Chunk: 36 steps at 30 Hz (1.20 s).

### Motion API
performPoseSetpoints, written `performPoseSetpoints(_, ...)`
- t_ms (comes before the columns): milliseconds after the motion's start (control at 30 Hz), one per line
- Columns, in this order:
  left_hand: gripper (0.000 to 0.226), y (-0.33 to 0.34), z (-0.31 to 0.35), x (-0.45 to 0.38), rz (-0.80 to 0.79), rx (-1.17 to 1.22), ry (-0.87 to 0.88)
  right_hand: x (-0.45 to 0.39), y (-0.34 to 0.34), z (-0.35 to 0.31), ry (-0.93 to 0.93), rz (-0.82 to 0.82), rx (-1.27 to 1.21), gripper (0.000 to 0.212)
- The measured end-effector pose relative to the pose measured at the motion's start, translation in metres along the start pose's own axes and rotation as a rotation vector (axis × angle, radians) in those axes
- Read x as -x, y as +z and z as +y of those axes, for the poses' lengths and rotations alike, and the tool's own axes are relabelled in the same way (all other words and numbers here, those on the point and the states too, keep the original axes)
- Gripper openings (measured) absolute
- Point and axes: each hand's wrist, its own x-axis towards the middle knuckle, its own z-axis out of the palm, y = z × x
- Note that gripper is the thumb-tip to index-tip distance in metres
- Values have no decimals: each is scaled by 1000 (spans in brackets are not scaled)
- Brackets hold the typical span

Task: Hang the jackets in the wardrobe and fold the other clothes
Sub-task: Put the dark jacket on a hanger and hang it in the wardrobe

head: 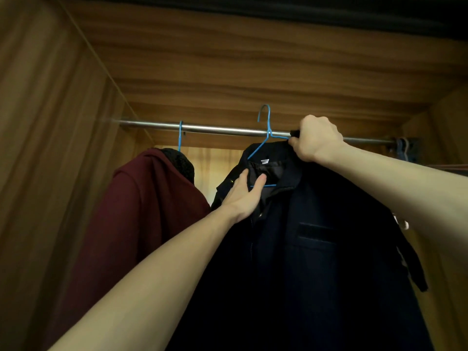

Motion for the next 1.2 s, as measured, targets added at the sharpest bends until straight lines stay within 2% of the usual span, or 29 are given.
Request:
performPoseSetpoints(100,87,-2,5,-9,-3,12,-8,-8,8,-5,37,-25,3,18)
performPoseSetpoints(267,97,1,-3,-9,-7,-2,6,-7,22,-1,68,-39,14,26)
performPoseSetpoints(400,92,4,-15,1,-40,9,-17,7,30,0,56,-115,21,10)
performPoseSetpoints(467,87,6,-25,8,-69,20,-38,15,36,2,57,-142,31,11)
performPoseSetpoints(533,91,5,-35,14,-73,31,-39,21,42,2,43,-146,51,16)
performPoseSetpoints(667,94,-3,-50,24,-38,39,-20,31,40,-8,6,-147,103,8)
performPoseSetpoints(800,84,-18,-55,39,-2,-24,11,47,30,-16,-78,-145,213,25)
performPoseSetpoints(933,72,-25,-52,53,30,-80,51,70,27,-14,-196,-101,417,52)
performPoseSetpoints(1033,64,-25,-42,68,30,-131,105,93,27,-4,-262,-27,529,59)
performPoseSetpoints(1200,52,-26,-13,119,112,-326,219,140,18,18,-359,37,506,69)
